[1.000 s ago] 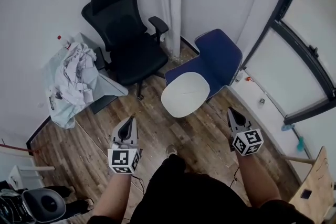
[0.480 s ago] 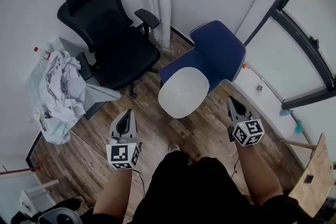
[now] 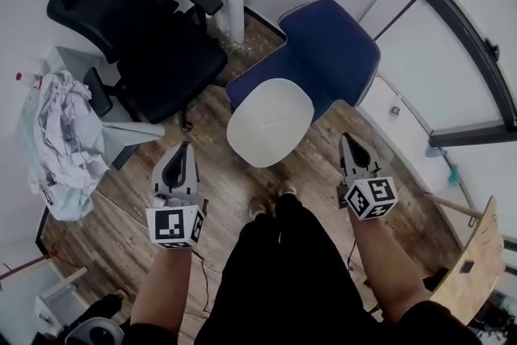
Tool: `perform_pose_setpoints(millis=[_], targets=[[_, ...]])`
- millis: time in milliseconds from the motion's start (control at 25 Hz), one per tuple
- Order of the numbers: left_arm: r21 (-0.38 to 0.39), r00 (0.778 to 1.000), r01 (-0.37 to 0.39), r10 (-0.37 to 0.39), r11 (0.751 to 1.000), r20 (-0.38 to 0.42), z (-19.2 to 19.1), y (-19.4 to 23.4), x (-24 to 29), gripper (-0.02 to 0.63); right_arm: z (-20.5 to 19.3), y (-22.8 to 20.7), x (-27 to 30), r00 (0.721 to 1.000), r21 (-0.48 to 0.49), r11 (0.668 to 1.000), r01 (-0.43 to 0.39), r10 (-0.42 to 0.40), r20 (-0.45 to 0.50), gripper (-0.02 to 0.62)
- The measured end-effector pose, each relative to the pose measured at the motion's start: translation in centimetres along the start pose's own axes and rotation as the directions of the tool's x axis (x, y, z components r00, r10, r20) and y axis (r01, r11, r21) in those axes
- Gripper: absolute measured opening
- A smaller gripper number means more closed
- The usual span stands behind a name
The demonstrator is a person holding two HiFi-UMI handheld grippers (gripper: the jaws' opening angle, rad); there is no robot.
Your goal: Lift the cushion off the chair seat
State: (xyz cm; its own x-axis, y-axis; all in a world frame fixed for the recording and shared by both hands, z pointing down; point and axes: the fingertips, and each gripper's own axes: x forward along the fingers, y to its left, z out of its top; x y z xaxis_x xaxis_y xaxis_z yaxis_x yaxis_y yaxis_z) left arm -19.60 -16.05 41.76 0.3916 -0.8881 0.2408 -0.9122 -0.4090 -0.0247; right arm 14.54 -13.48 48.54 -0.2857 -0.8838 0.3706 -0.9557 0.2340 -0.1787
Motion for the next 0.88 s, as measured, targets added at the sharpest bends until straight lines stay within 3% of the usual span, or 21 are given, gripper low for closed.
perform_pose_setpoints(millis=[200,360,720,880], targets=[[0.034,0.997,-0.079,0.08,0.996,-0.01,-2.1,-0.7,1.8,0.005,-3.6,-2.2,3.1,0.999,0.031,0.999,-0.038,0.039,-0.022,0.012],[0.057,0.992,-0.099,0.103,0.993,-0.068,-6.0,-0.8,3.4,0.005,-8.5,-3.2,6.2,0.997,0.087,0.995,-0.05,0.055,-0.062,0.012],[0.036,0.989,-0.078,0.082,0.996,-0.122,-14.4,-1.9,6.9,0.005,-20.3,-3.8,10.8,0.979,0.157,0.986,-0.053,0.082,-0.185,0.012],[-0.008,0.987,-0.09,0.088,0.996,-0.136,-17.5,-2.4,7.5,0.005,-24.6,-4.2,12.3,0.975,0.255,0.965,-0.061,0.113,-0.193,0.012]])
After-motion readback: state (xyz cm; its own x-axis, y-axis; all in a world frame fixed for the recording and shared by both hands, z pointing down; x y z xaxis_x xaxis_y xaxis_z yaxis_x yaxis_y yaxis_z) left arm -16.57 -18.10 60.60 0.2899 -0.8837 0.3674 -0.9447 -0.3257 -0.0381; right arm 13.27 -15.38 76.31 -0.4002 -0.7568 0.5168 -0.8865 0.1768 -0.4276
